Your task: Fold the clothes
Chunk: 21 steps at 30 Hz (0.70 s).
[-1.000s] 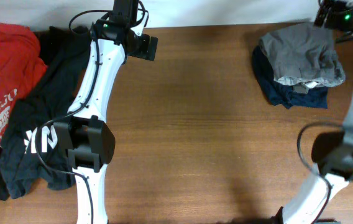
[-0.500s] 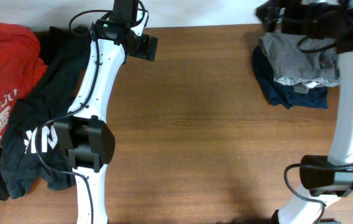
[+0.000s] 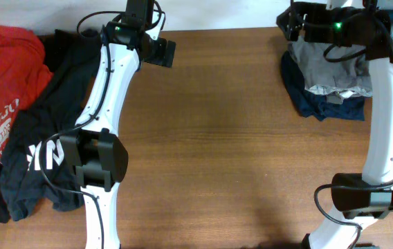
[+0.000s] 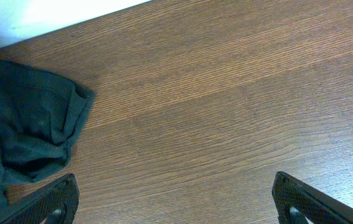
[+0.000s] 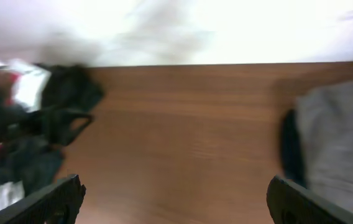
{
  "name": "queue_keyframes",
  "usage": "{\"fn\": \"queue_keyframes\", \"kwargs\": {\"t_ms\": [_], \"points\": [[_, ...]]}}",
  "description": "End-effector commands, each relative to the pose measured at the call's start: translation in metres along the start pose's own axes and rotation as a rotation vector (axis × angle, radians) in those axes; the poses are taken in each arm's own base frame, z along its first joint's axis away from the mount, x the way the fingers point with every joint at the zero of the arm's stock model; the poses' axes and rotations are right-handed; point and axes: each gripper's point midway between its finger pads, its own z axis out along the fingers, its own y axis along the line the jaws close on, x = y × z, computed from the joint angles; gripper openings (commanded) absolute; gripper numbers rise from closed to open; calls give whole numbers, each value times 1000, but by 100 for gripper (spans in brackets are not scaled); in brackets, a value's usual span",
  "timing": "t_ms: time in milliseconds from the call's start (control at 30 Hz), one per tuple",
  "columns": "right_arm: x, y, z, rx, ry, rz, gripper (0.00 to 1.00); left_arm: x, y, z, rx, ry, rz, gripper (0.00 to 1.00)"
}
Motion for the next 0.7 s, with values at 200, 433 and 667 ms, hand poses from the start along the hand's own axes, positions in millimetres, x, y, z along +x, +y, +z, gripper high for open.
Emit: {"fn": "queue_keyframes", "kwargs": {"t_ms": [200, 433, 667], "points": [[-36, -4, -92, 245, -289, -73, 99, -14, 5, -23, -16, -55, 12, 99], [5, -20, -125, 309, -366, -57, 99, -14, 5, -23, -16, -55, 12, 99], [76, -45, -124, 350, -464, -47, 99, -14, 5, -23, -16, -55, 12, 99]]}}
